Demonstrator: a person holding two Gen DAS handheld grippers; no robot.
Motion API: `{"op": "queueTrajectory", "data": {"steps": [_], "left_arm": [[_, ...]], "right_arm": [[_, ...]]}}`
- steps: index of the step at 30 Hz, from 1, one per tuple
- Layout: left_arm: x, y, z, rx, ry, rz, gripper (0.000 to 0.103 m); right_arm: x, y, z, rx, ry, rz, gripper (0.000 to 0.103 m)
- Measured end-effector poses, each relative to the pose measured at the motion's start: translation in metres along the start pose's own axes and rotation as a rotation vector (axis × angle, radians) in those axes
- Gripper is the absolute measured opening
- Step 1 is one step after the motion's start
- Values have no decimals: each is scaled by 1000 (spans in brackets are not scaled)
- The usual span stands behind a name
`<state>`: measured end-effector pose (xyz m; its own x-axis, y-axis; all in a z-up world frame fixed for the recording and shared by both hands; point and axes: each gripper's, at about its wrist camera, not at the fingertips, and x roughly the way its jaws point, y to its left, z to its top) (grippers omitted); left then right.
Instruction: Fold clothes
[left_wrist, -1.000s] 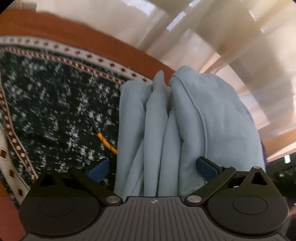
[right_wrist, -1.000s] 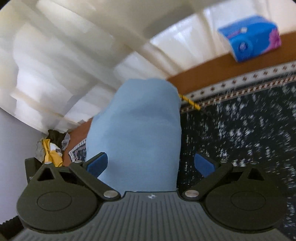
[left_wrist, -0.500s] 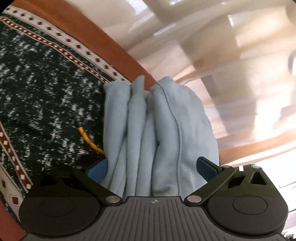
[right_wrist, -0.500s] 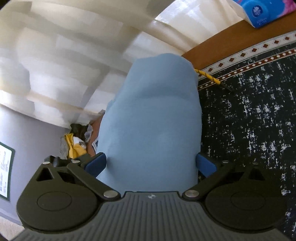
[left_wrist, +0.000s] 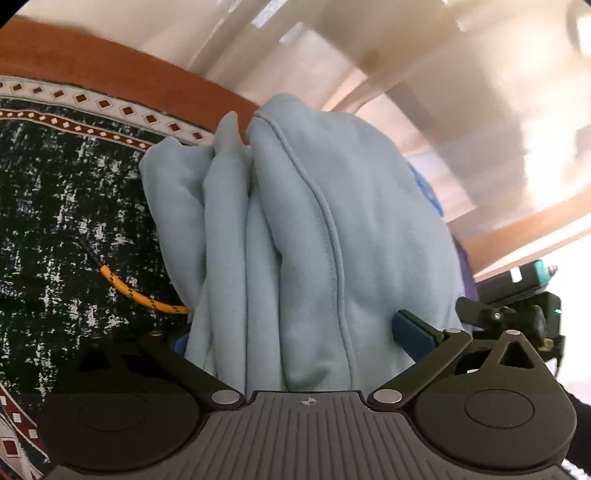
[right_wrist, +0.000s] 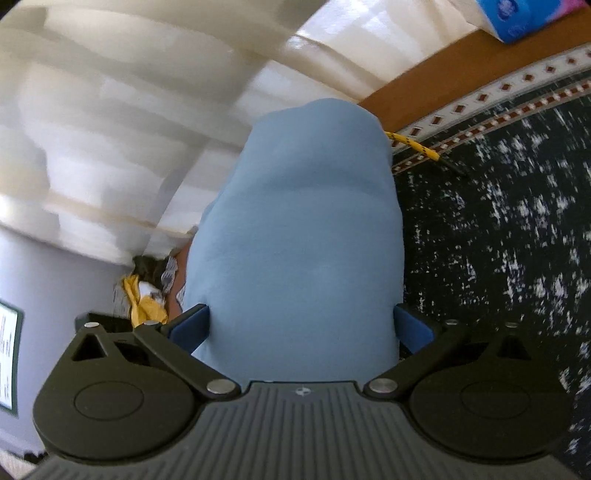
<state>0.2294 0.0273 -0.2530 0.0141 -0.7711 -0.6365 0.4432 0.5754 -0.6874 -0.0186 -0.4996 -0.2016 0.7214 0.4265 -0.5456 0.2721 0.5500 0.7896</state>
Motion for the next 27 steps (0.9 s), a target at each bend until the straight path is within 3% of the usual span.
{"op": "queueTrajectory", "data": {"steps": [4,6,9,14,27], "left_arm": [[-9,-8,0,21,1,58,76],[-16,-12,-1,40,-11,92,61],[-27,-22,-4,80,-30,136,47],[-42,-39,-7,131,-52,174,40],[-90,-115,-18,262,-150,66,39]], "right_arm": [[3,6,-1,13,2,-45,102],[3,14,-2,-6,5,-78,94],[-1,26,-4,-38,-11,-117,85],[-10,41,-10,-65,-31,-140,77],[-95,87,-24,-119,-159,-128,74]]}}
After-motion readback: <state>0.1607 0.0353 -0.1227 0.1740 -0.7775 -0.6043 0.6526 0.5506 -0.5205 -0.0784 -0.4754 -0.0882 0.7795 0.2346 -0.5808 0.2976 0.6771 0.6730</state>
